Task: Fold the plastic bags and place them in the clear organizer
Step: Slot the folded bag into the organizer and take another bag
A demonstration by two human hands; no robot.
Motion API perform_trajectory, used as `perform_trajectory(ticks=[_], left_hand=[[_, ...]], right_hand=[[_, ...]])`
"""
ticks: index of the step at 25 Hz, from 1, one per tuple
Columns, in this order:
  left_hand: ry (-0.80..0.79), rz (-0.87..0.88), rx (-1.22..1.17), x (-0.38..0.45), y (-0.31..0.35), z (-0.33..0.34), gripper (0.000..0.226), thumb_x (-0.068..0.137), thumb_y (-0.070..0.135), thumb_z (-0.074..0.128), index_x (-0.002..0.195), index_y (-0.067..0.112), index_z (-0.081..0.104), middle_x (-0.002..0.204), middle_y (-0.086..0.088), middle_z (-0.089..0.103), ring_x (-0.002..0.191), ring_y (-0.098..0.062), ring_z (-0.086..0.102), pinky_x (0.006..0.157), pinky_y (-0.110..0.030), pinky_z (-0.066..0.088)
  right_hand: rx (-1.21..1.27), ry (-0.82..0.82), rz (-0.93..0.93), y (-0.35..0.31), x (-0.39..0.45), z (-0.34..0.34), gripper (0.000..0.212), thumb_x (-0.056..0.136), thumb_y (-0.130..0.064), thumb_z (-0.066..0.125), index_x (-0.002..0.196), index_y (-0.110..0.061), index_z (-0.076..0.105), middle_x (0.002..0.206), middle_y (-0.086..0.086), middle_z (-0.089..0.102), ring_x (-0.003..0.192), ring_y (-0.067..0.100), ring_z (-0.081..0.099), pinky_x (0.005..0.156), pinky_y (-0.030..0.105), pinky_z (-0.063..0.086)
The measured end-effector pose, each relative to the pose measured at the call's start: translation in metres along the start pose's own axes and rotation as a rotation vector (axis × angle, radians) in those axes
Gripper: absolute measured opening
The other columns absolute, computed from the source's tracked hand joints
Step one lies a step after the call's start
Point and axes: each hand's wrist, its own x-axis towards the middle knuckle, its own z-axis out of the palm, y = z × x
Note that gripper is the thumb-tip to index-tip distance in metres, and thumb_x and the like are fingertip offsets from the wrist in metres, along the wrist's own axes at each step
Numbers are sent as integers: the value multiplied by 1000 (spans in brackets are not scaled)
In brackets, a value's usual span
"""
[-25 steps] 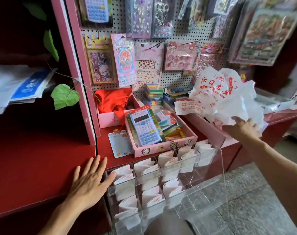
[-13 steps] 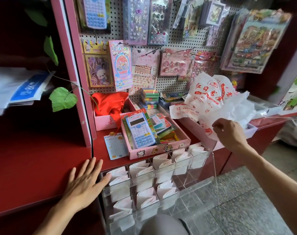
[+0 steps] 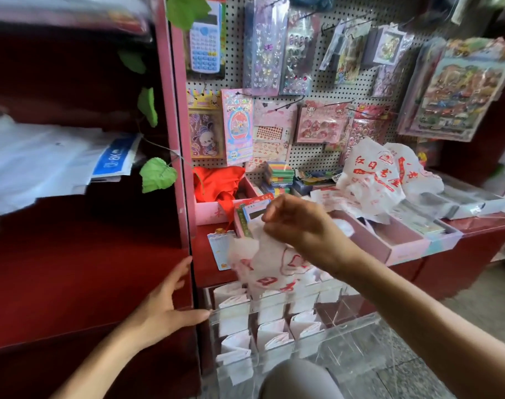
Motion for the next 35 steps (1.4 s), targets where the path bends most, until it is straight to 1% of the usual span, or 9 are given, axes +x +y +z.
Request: perform_trajectory(ticks=[3, 9, 17, 19, 22, 27, 30, 32, 35], left_hand=[[173, 205, -80, -25, 17, -19, 121, 38, 51, 92, 139, 65, 27, 134, 43, 44, 125, 17, 43, 104, -20, 39], [488, 266, -303, -77, 26, -82, 40, 52, 36, 79, 91, 26, 73, 86, -2, 75, 82, -15, 69, 69, -22, 54], [686, 74, -438, -140, 3, -141, 41, 81, 45, 74, 89, 5, 67, 97, -32, 67, 83, -31, 63, 77, -43, 48], [733, 55, -375, -151, -3, -147, 23, 86, 36, 69, 91, 14, 71, 95, -24, 71, 84, -29, 66, 78, -44, 49], [827, 55, -173, -167, -13, -157, 11, 82, 33, 68, 93, 31, 69, 91, -3, 74, 84, -15, 70, 77, -39, 52], [909, 89, -110, -182, -21, -167, 17, 78, 35, 68, 91, 25, 63, 85, -7, 70, 79, -25, 65, 73, -42, 51], [921, 64, -267, -182, -21, -172, 22, 79, -1, 75, 80, 16, 61, 79, -6, 72, 74, -17, 66, 65, -29, 54], [857, 56, -337, -184, -21, -176, 30, 74, -14, 74, 79, 13, 61, 80, -5, 73, 74, -15, 68, 63, -23, 55], [713, 87, -305, -183, -19, -173, 34, 75, -27, 63, 90, 3, 60, 92, -2, 75, 83, -11, 69, 70, -21, 55]], right_hand=[[320, -72, 22, -16, 19, 53, 10, 89, -2, 61, 90, -11, 56, 79, 4, 52, 70, 13, 44, 62, 20, 36], [616, -8, 135, -31, 63, 136, 19, 90, 3, 61, 85, -16, 59, 73, 4, 54, 64, 15, 47, 59, 23, 40], [729, 228, 466, -5, 96, 203, 18, 91, 0, 61, 83, -15, 59, 68, 4, 60, 54, 12, 58, 54, 22, 51], [739, 147, 615, 3, 97, 217, 5, 92, -15, 65, 90, -11, 63, 77, 12, 63, 58, 18, 61, 59, 28, 53], [635, -244, 852, 13, 93, 236, 32, 89, -39, 67, 94, -8, 69, 89, 14, 72, 73, 26, 69, 76, 37, 58], [661, -401, 659, 26, 86, 258, 19, 85, 4, 63, 102, -3, 67, 95, 20, 69, 78, 30, 67, 71, 35, 57], [738, -341, 643, 27, 86, 259, 21, 90, 10, 53, 105, -3, 61, 94, 23, 66, 74, 31, 64, 66, 34, 54], [713, -375, 689, 25, 83, 259, 14, 97, -10, 53, 101, -2, 64, 99, 23, 68, 79, 31, 68, 69, 36, 57], [766, -541, 801, 21, 78, 254, 63, 96, -57, 44, 120, -2, 63, 119, 24, 66, 107, 39, 66, 91, 47, 55]])
